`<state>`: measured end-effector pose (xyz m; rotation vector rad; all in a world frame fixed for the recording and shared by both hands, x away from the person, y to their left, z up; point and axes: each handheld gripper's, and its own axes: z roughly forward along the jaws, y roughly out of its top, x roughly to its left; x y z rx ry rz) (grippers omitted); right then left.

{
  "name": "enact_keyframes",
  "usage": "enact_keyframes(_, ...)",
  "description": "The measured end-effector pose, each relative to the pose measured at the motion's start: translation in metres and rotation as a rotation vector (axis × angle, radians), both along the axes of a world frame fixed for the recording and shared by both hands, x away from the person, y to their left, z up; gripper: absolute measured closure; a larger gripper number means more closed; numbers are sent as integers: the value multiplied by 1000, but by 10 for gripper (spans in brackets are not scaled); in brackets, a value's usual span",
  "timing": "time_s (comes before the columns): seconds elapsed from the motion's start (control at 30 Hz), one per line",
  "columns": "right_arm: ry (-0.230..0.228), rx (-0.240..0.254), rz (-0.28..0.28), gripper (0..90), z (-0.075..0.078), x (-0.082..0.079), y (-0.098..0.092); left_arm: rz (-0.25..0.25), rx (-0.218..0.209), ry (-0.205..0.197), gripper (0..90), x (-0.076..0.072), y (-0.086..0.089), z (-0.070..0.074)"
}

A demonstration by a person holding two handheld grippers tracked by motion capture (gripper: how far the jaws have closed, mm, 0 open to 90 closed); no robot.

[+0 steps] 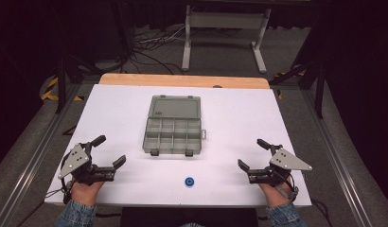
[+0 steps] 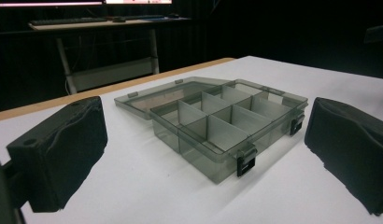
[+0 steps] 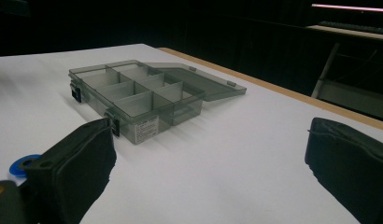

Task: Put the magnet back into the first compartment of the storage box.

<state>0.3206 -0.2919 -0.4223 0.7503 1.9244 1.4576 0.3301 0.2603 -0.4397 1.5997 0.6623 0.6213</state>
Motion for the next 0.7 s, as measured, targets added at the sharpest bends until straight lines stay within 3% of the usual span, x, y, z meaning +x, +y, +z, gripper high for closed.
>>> enact_keyframes(0.23, -2, 4, 2, 24, 0, -1, -2, -24, 7, -26, 1, 1, -2, 3)
enact_keyframes(0.47, -1, 6, 4, 24, 0, -1, -2, -43, 22, -6, 1, 3, -3, 5)
enact_keyframes(0.7, -1, 5, 5, 24, 0, -2, -3, -53, -1, -6, 1, 3, -3, 8)
